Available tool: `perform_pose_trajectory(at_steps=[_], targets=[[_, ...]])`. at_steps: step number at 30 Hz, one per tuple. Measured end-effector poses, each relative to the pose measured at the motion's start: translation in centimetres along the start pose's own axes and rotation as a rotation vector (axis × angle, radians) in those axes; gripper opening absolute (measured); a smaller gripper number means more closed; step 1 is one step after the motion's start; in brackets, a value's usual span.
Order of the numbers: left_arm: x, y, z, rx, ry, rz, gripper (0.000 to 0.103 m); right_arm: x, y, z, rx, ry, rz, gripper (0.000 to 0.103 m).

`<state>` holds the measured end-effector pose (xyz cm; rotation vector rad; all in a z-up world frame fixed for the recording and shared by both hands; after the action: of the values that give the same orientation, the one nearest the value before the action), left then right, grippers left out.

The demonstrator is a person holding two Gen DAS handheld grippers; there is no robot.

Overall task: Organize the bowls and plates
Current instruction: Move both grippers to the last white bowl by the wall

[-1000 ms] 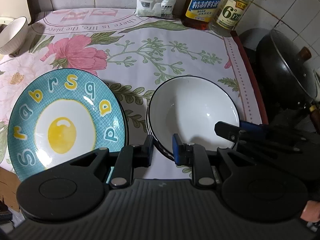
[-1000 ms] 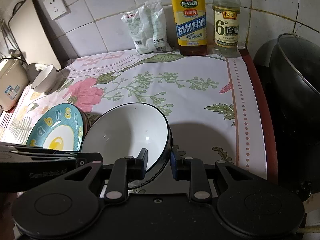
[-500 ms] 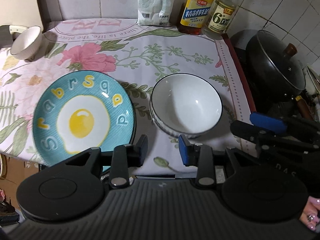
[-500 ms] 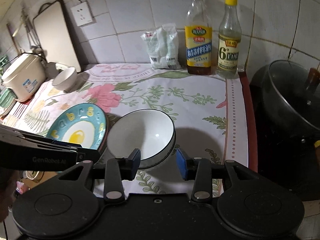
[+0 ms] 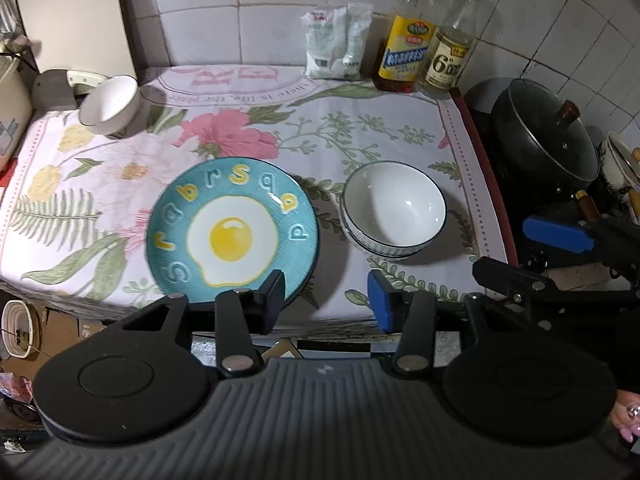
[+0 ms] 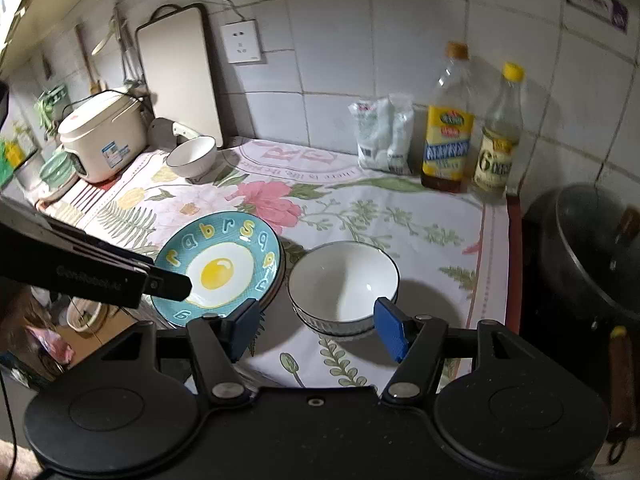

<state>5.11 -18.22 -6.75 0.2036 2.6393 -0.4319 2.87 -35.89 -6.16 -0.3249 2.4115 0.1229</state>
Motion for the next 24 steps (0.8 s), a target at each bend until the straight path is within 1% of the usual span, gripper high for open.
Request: perform_pose_trajectory(at_steps=[2,5,9,13,16,19,24], targets=[[-0.2,0.6,-0.8,0.0,-0.006,0.007,0.048,-0.7,0.7,-0.6,-0.005,-0.011,-0.018,0.069],[-0.7,1.7,-2.0,0.012,-0.021,0.009,0.053,-1.9,1.4,-1.4,-0.046,-0.028,-0.006,0.069],[-1.6,3.6,-3.4,0.003,-0.034,0.017,0.055,-4.0,2.8,-2.1,-0.095,-0.051,0.01,0.069],[-3.5,6.5,-4.2,-0.004,-0.031,0.036,0.057,-6.1,4.5,-1.9,-0.099,-0.087,0.018,0.069],[-5.2,9.2,-4.6,-0.014,-0.041,0.039,0.058,-7.8,5.9,-1.2,-0.103,-0.11,0.027,0.069],[-6.8,12.2,-4.9,-0.014,-0.07,0.034,0.058,-9.4,7.4,0.2,-0.111,-0.126,0.035,0.069],[-9.2,18.1,-4.7,-0.018,-0.124,-0.024,0.058,-11.7,10.8,3.5,-0.133,-0.141,0.04,0.069]])
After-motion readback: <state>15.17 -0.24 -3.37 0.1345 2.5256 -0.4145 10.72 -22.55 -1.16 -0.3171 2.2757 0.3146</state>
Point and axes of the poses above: each gripper's, at about its wrist camera, not at the fingertips, and z roughly the way its jaws point, y to its left, x to its underside, the point moved 3 cm from there along z, roughly the way its jaws point, and after that the axes turned 8 degrees about x, right-handed, at the moved point
